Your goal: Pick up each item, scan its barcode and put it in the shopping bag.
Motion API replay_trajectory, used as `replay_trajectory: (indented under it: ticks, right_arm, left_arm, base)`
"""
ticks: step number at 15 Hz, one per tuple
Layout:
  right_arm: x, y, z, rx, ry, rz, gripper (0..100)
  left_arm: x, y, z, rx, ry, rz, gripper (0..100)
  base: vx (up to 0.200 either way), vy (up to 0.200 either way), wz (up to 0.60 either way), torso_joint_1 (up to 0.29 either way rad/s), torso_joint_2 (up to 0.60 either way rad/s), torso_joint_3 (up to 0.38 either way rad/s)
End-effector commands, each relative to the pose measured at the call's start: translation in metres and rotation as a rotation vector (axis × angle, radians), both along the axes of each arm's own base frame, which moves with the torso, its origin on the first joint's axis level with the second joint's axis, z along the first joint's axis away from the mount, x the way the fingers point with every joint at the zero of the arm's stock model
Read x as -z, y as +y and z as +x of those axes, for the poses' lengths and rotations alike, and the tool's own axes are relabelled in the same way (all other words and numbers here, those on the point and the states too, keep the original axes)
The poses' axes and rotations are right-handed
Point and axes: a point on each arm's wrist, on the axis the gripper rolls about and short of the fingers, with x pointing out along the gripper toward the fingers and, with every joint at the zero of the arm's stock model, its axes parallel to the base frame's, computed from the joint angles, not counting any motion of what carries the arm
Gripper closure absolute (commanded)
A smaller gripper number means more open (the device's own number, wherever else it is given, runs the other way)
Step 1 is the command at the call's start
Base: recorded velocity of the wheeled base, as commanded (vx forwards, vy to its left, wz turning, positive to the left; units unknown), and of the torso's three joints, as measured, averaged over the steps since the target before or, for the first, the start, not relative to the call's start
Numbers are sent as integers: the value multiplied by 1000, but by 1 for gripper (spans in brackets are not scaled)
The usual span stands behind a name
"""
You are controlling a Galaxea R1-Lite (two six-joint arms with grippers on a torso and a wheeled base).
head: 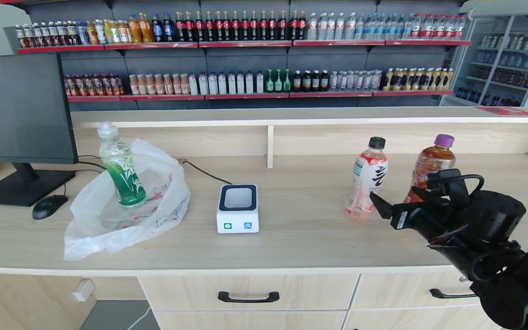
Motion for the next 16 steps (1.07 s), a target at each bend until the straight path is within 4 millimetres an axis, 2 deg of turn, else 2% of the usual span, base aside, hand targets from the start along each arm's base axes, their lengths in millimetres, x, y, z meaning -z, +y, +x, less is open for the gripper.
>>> replay_trajectory:
  ticks: [1,6,14,16]
  right_arm:
    - [7,7,11,-16,3,-2,0]
    - [10,10,22,-19,-8,0,0]
    - [2,18,8,-51,-14,2,0]
    - [2,29,1,-93,-8,1,0]
  left_arm:
    - [0,0,0,1,-1,-1,0]
    - [0,0,0,1,-1,-1,0]
    - [0,0,0,1,0,-1,0]
    - [0,0,0,1,0,-1,0]
  base:
    - [0,0,0,0,0,0]
    - [0,0,0,0,0,0]
    - [0,0,0,0,0,0]
    - [0,0,0,0,0,0]
